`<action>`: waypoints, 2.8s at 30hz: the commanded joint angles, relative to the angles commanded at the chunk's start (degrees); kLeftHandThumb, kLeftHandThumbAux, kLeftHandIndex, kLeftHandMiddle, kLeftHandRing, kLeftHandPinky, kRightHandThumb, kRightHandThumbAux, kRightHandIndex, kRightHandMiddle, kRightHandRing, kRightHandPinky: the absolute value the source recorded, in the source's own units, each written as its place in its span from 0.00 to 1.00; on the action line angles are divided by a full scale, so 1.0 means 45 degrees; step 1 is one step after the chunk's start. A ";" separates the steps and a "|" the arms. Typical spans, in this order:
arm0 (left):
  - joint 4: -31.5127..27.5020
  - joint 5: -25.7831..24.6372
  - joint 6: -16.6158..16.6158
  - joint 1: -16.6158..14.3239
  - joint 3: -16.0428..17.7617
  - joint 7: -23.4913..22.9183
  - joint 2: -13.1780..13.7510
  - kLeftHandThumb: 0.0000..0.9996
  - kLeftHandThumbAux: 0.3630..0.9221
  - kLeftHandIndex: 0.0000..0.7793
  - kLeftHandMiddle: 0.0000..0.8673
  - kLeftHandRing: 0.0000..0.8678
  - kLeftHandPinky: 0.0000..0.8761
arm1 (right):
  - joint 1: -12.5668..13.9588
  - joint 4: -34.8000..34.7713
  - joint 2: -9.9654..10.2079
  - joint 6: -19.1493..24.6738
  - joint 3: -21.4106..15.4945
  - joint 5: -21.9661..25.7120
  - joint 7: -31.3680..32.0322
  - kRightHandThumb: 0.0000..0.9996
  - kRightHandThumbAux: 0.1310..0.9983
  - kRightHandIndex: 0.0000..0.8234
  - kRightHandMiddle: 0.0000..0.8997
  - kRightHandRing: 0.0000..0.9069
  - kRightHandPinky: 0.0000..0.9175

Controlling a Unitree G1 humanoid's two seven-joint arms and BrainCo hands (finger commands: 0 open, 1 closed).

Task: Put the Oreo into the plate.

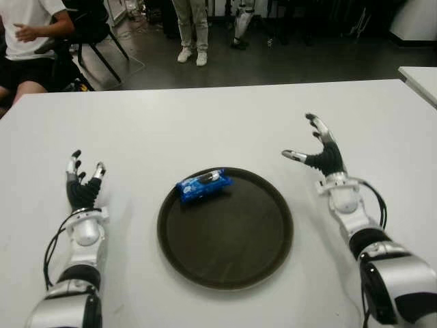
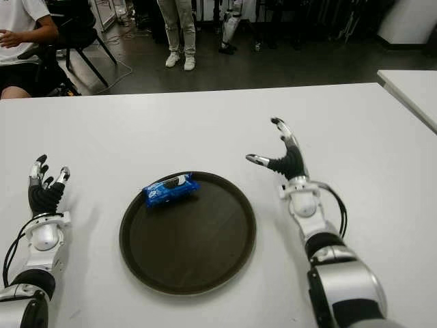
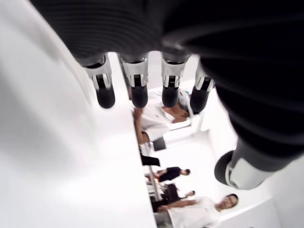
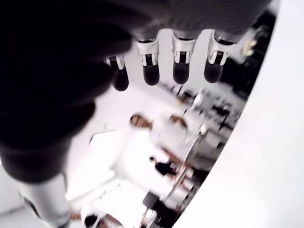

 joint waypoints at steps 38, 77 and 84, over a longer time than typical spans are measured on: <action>0.0933 -0.0398 0.0237 -0.0529 0.0330 -0.0212 0.0103 0.00 0.66 0.02 0.03 0.01 0.01 | 0.0197 0.0170 0.0203 -0.0044 -0.0693 0.0192 -0.0584 0.00 0.77 0.04 0.02 0.00 0.00; 0.0948 -0.0264 0.0248 -0.0637 0.0268 -0.0298 0.0155 0.00 0.64 0.03 0.03 0.01 0.02 | 0.0206 0.0285 0.0196 0.0078 -0.0664 -0.0083 -0.0875 0.00 0.76 0.05 0.02 0.00 0.03; 0.0891 -0.0104 0.0155 -0.0658 0.0109 -0.0314 0.0143 0.00 0.60 0.04 0.03 0.00 0.01 | 0.0234 0.0299 0.0203 0.0177 -0.0609 -0.0176 -0.1106 0.00 0.78 0.04 0.02 0.00 0.02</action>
